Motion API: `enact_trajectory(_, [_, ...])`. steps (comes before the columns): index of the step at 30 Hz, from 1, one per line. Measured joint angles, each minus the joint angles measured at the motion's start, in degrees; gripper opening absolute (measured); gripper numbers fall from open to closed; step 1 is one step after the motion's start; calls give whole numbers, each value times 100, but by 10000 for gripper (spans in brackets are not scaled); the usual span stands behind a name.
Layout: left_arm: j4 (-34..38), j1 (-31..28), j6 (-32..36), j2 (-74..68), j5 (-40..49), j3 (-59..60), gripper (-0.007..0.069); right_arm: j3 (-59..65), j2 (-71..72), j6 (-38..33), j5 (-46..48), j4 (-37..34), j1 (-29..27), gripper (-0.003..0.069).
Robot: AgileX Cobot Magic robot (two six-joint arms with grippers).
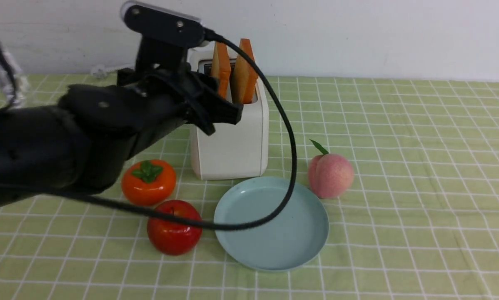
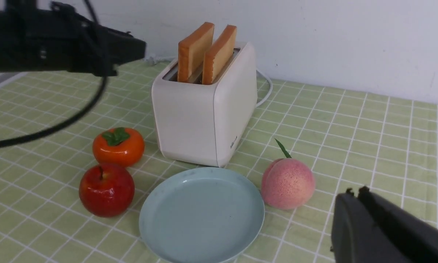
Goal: Take toasted bread from bread machine on green coffee tablecloth place on plate.
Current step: 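Reach for a toast slice standing in the toaster with the left gripper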
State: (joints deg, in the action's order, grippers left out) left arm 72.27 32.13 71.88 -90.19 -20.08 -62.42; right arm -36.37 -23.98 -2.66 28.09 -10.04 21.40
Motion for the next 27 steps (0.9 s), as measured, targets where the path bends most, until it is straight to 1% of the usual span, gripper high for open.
enact_trajectory(1, [12, 0, 0, -305, -53, -181, 349, -1, 0, 0, -6, 0, 0, 14])
enact_trajectory(2, [11, 0, -8, -384, -78, -240, 372, -1, 0, 0, -6, 0, 8, 14])
enact_trajectory(3, [11, 0, -66, -636, -127, -442, 420, -1, 0, 0, -11, 0, 7, 15])
enact_trajectory(5, [13, -13, -178, -968, -222, -759, 463, -1, 0, 0, -11, 0, 7, 16])
enact_trajectory(8, [13, -149, -405, -1331, -270, -1180, 481, -1, 0, 0, -11, 0, 7, 20])
enact_trajectory(12, [18, -424, -681, -1695, -144, -1661, 472, -1, 0, 0, -6, -65, 7, 22])
enact_trajectory(15, [18, -589, -794, -1960, 82, -1977, 444, -1, 0, 0, -1, -111, 7, 26])
enact_trajectory(18, [18, -617, -815, -2089, 163, -2127, 423, -1, 0, 0, -1, -111, 7, 28])
enact_trajectory(21, [18, -617, -815, -2320, 253, -2308, 367, -1, 0, 0, -1, -111, 7, 32])
enact_trajectory(24, [32, -617, -815, -2377, 245, -2338, 286, -1, 0, 0, -1, -111, 7, 32])
enact_trajectory(25, [40, -617, -815, -2377, 227, -2335, 272, -1, 0, 0, -1, -111, 7, 32])
enact_trajectory(26, [86, -617, -815, -2377, 113, -2335, 204, -1, 0, 0, -1, -111, 7, 32])
enact_trajectory(27, [140, -617, -819, -2377, 24, -2335, 158, -1, 0, 0, -1, -111, 7, 32])
